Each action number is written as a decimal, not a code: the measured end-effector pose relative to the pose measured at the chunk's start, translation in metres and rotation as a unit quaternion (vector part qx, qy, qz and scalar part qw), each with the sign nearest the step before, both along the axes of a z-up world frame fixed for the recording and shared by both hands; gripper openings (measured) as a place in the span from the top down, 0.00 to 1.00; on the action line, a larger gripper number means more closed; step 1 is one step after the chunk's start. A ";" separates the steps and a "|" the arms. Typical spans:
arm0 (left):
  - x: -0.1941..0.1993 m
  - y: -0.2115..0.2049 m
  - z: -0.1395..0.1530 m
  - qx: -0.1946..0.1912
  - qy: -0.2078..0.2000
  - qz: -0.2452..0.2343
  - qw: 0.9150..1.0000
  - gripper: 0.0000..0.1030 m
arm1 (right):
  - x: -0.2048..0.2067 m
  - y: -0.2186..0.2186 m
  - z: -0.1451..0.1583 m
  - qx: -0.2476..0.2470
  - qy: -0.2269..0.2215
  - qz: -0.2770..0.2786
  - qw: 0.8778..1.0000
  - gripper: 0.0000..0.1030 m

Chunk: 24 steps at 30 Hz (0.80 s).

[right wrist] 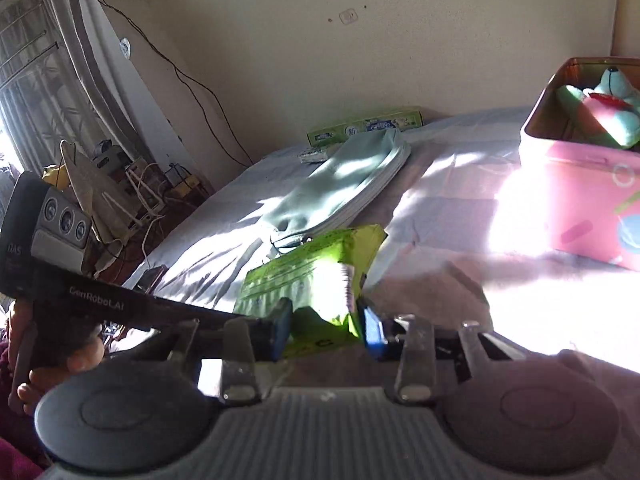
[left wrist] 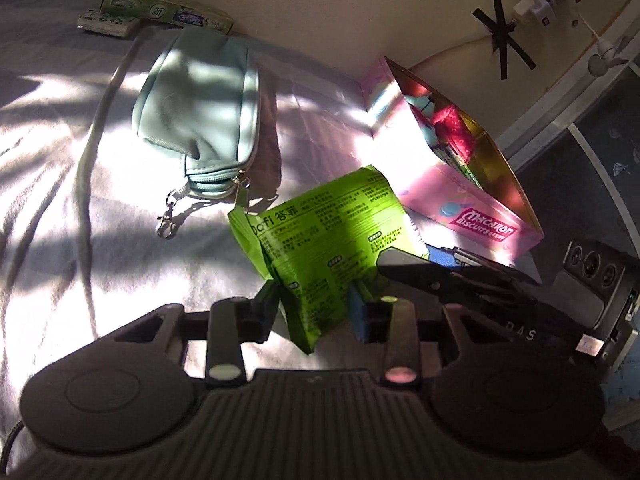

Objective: Organize objects
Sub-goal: 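Carry the green snack bag into the pink tin and open the left gripper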

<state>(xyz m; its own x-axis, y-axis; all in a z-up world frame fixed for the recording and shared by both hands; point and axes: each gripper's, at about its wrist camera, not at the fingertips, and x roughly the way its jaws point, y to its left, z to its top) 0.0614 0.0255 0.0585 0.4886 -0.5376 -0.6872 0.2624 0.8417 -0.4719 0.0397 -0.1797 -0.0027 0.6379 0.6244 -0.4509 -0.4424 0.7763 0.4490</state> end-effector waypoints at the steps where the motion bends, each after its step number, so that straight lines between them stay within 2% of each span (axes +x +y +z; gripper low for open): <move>1: 0.004 -0.007 0.007 -0.002 -0.009 -0.010 1.000 0.61 | -0.007 -0.016 0.012 0.008 -0.025 -0.018 0.999 0.69; 5: 0.028 -0.065 0.036 0.007 -0.057 -0.069 0.996 0.61 | -0.021 -0.070 0.032 0.019 -0.074 -0.097 0.992 0.69; 9: 0.057 -0.142 0.044 0.022 -0.093 -0.127 0.987 0.58 | -0.029 -0.122 0.037 0.020 -0.089 -0.183 0.979 0.69; 14: 0.092 -0.221 0.039 0.021 -0.094 -0.179 0.979 0.54 | -0.029 -0.171 0.040 -0.045 -0.120 -0.288 0.949 0.66; 16: 0.101 -0.245 0.032 0.016 -0.091 -0.185 0.978 0.51 | -0.024 -0.178 0.035 -0.094 -0.130 -0.327 0.931 0.59; 18: 0.107 -0.266 0.026 0.030 -0.097 -0.180 0.978 0.50 | -0.018 -0.180 0.027 -0.126 -0.140 -0.359 0.914 0.53; 19: 0.107 -0.272 0.022 0.041 -0.100 -0.178 0.978 0.49 | -0.015 -0.180 0.022 -0.136 -0.148 -0.381 0.903 0.41; 20: 0.107 -0.276 0.019 0.047 -0.101 -0.177 0.978 0.47 | -0.014 -0.180 0.016 -0.138 -0.157 -0.398 0.893 0.36; 21: 0.108 -0.279 0.016 0.045 -0.098 -0.176 0.978 0.47 | -0.013 -0.181 0.012 -0.142 -0.160 -0.406 0.888 0.32; 24: 0.103 -0.272 0.016 0.027 -0.092 -0.178 0.979 0.47 | -0.019 -0.181 0.009 -0.158 -0.185 -0.409 0.879 0.32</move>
